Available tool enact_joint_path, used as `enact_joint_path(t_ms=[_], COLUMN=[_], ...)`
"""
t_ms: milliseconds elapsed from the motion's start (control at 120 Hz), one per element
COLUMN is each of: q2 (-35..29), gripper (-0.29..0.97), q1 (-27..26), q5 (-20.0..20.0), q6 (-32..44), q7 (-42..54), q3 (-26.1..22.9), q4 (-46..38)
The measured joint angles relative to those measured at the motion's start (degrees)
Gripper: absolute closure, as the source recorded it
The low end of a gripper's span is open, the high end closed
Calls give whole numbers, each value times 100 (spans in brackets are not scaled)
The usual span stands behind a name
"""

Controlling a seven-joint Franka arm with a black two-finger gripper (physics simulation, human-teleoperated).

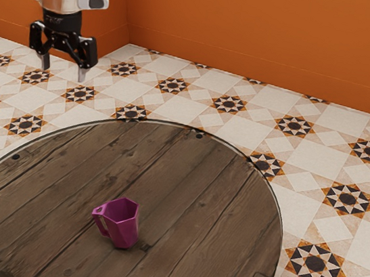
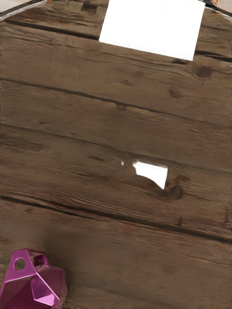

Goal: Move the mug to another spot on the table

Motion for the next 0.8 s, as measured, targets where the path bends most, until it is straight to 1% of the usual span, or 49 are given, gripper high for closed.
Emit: enact_joint_path(t_ms=[100,217,300,350,417,483,542,692,800], q2=[-13,-155,-320,-431,-635,-869,-939,-976,-976], gripper=[0,0,0,0,0,0,0,0,0], q1=[-30,-39,-43,-36,-52,-40,-39,-138,-211], q5=[0,155,177,39,-305,-628,-836,-1110,-1207], q6=[-8,153,320,396,503,783,1053,1771,2152], q7=[-116,-246,-743,-1226,-1970,-2727,-3388,-4962,-5963], q3=[-4,13,62,85,197,306,341,318,297], q4=[-41,-319,-666,-983,-1502,-2205,-2572,-3374,-3667])
